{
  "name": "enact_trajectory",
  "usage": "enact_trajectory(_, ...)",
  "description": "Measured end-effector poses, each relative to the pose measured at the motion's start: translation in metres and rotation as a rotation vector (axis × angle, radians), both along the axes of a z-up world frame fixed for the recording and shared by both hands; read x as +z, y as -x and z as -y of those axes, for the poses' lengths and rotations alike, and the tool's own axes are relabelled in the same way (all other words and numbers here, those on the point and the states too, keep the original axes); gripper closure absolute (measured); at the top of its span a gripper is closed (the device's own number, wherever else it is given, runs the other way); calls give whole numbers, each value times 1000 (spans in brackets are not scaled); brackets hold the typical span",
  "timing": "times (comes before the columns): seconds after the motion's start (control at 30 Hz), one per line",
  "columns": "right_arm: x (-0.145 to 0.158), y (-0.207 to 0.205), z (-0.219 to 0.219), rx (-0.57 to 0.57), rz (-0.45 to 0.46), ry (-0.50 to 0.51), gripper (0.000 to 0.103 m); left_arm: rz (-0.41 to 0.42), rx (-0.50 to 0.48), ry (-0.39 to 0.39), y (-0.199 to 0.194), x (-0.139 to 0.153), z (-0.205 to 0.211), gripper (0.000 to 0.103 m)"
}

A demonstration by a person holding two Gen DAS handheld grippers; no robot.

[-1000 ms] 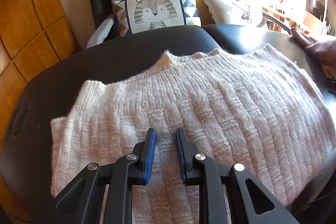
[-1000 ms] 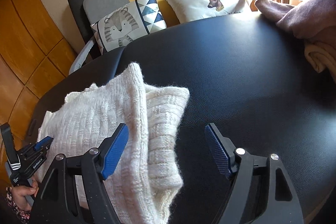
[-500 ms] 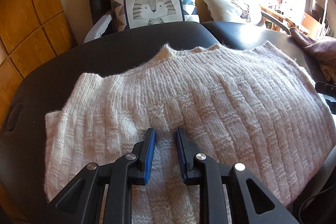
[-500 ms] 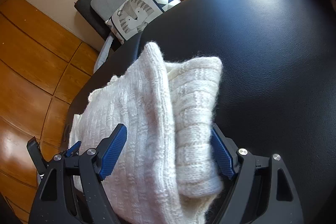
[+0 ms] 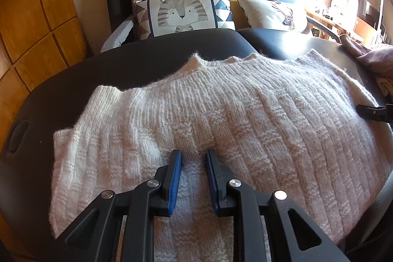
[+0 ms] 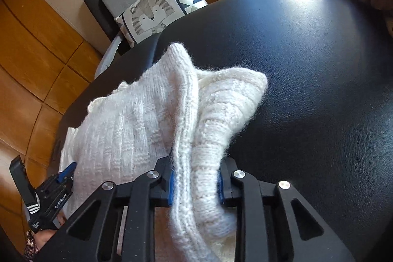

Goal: Fold clothes
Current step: 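Pinch the folded sweater edge with the right gripper and lift it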

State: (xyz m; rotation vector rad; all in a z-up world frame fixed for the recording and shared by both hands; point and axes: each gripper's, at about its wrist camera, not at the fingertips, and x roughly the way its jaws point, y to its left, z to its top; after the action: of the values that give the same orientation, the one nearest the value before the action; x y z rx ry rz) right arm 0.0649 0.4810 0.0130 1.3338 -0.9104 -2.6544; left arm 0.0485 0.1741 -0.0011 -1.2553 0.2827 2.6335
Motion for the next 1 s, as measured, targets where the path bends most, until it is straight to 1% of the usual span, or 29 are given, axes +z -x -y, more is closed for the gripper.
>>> enact_trajectory(0.17,4,-9,-13,-36,-39,149,83,10,13,-21,1,0,2,83)
enact_trajectory(0.33,14,-15,-11,-28,-73,185,83,26,34,-36,0,1,3,83)
enact_trajectory(0.4,18,-19,-13,-30,-91,222,83,30,37,-28,-1,2,3,83)
enact_trajectory(0.6,28,-37,-25,-43,-114,336,83,46,40,-36,-11,3,-3,83)
enact_trajectory(0.73,41,-49,-36,-63,-126,397,83,60,6,-30,-25,5,-21,83)
enact_trajectory(0.8,48,-53,-40,-72,-125,409,83,62,-17,-64,-32,6,-30,83)
enact_trajectory(0.83,52,-54,-41,-74,-124,414,83,65,-13,-68,-34,7,-32,83)
enact_trajectory(0.87,55,-55,-41,-74,-125,421,84,62,-13,-89,-37,8,-33,83)
enact_trajectory(1.0,70,-52,-30,-54,-124,457,83,60,-2,-202,-42,9,-29,81)
